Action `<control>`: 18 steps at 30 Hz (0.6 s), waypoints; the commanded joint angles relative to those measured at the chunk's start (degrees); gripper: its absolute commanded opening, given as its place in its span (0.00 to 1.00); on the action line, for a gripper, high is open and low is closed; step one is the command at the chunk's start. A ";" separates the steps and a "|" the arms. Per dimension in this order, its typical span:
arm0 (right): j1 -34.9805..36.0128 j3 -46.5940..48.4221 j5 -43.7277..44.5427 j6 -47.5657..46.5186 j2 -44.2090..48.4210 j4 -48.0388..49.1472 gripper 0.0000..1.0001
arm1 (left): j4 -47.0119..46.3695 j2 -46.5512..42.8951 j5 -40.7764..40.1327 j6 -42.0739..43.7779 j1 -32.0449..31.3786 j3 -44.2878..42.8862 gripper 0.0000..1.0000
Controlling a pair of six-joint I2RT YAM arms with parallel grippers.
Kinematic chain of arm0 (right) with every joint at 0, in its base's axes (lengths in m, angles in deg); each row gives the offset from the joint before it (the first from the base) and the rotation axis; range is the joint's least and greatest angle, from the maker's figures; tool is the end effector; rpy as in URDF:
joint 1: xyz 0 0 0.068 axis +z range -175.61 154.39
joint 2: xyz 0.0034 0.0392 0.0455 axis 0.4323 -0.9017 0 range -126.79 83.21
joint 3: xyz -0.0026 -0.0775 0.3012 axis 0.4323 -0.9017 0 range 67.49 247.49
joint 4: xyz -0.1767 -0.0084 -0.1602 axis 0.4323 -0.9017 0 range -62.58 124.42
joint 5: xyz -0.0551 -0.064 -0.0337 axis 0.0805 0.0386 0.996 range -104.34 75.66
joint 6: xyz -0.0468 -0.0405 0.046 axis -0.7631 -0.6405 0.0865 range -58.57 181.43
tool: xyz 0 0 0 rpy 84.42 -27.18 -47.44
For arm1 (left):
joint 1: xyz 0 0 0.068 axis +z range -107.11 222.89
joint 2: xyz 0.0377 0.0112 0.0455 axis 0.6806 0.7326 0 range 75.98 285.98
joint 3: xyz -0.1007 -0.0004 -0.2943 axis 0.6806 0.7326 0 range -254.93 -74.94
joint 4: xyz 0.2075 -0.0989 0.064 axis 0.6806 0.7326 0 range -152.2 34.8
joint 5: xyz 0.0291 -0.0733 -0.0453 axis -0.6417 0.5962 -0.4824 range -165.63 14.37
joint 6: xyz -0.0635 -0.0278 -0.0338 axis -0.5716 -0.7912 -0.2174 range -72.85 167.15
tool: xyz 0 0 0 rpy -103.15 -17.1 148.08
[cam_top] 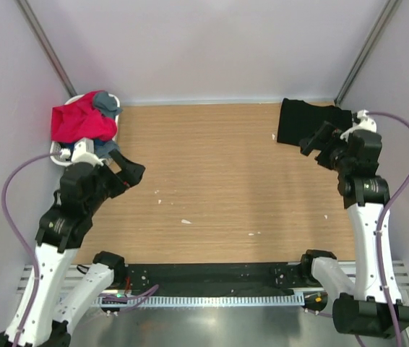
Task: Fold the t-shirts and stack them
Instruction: Reset both grippers
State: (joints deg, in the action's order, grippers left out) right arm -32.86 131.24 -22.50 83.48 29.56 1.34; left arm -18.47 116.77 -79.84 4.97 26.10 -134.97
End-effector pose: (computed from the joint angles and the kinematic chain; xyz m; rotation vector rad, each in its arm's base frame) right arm 0.1746 -0.0128 0.4012 0.4097 1.9376 0.3086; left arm 0.1025 -0.0260 0.3832 -0.4966 1.9845 -0.5822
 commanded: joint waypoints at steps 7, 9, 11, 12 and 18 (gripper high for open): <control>-0.05 -10.65 -1.94 8.89 16.29 -0.49 1.00 | 0.22 -10.11 2.28 -6.34 0.10 8.78 1.00; 0.04 -11.88 -2.38 9.16 16.91 -0.93 1.00 | -0.57 -10.73 2.19 -6.96 0.01 10.63 1.00; -0.05 -12.42 -2.47 8.81 17.00 -1.63 1.00 | -1.97 -11.35 2.27 -7.57 0.10 11.95 1.00; -0.05 -12.85 -2.30 8.72 16.91 -2.07 1.00 | -2.59 -11.61 2.36 -8.27 0.10 13.26 1.00; -0.05 -14.61 -0.80 6.96 18.49 -3.39 1.00 | -4.96 -11.71 3.24 -9.59 0.10 16.52 1.00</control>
State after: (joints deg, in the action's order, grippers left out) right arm -32.86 117.16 -23.86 91.13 46.98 -2.14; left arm -19.37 105.34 -77.48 -3.44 26.10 -118.86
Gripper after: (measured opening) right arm 0.996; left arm 0.996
